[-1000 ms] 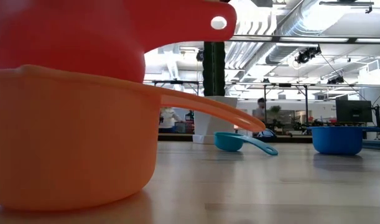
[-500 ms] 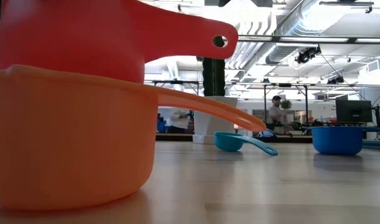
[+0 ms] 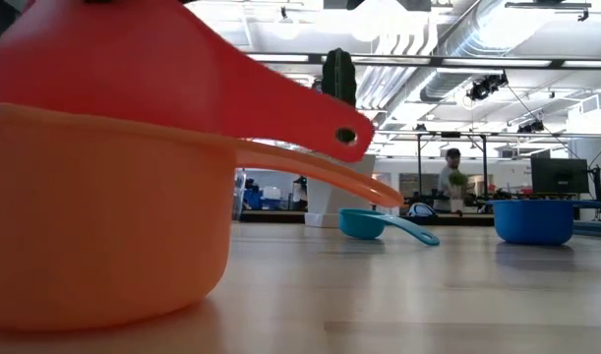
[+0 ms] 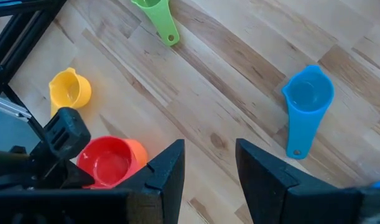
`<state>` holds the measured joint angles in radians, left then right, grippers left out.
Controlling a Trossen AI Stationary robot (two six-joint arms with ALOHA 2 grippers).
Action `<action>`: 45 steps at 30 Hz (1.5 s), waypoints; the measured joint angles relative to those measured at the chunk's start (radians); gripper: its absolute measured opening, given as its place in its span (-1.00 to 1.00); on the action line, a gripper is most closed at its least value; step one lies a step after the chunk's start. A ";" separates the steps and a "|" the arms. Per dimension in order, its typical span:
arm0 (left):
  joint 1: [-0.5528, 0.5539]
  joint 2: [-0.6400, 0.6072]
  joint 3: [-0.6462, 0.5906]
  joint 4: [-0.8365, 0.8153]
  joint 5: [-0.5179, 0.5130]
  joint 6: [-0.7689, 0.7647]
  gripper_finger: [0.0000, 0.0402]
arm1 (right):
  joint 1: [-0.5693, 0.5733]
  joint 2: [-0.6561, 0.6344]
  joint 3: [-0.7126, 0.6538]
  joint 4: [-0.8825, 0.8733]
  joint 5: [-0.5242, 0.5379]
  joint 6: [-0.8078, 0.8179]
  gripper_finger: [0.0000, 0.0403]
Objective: Nest measuring cups in basket
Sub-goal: Stack the pink measuring cup on the orange measuring cup
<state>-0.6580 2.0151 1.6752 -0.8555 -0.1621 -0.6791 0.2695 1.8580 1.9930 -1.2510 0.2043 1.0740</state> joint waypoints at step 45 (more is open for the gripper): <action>-0.111 -0.008 -0.075 0.064 0.022 -0.280 -0.57 | 0.159 0.022 -0.266 0.299 -0.021 0.097 -0.33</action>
<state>-0.7689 2.0072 1.6006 -0.7915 -0.1399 -0.9588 0.4287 1.8797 1.7268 -0.9519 0.1830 1.1715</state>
